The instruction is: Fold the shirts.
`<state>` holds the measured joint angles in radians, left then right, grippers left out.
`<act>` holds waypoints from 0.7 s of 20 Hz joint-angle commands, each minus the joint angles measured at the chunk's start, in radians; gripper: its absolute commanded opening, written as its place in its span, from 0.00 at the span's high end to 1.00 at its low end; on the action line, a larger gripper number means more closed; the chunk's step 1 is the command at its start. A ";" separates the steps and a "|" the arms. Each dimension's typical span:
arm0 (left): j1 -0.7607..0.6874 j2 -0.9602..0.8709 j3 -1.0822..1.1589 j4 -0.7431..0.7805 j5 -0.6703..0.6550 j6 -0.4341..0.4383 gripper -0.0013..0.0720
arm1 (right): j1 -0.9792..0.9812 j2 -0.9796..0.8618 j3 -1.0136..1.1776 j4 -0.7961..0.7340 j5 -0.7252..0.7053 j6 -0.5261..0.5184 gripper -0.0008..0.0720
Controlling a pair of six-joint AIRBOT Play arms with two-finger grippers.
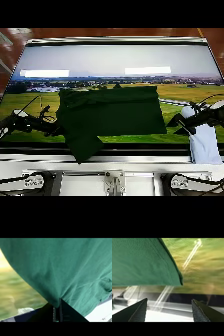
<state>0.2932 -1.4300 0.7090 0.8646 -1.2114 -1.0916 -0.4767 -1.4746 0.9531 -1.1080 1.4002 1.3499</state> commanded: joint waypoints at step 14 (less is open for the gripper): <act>-0.001 0.037 0.066 -0.002 -0.032 -0.005 0.93 | 0.156 -0.109 0.054 0.035 -0.135 -0.008 0.91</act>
<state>0.2932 -1.4124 0.7368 0.8635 -1.2411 -1.0958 -0.3355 -1.5871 0.9642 -1.0809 1.2465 1.3754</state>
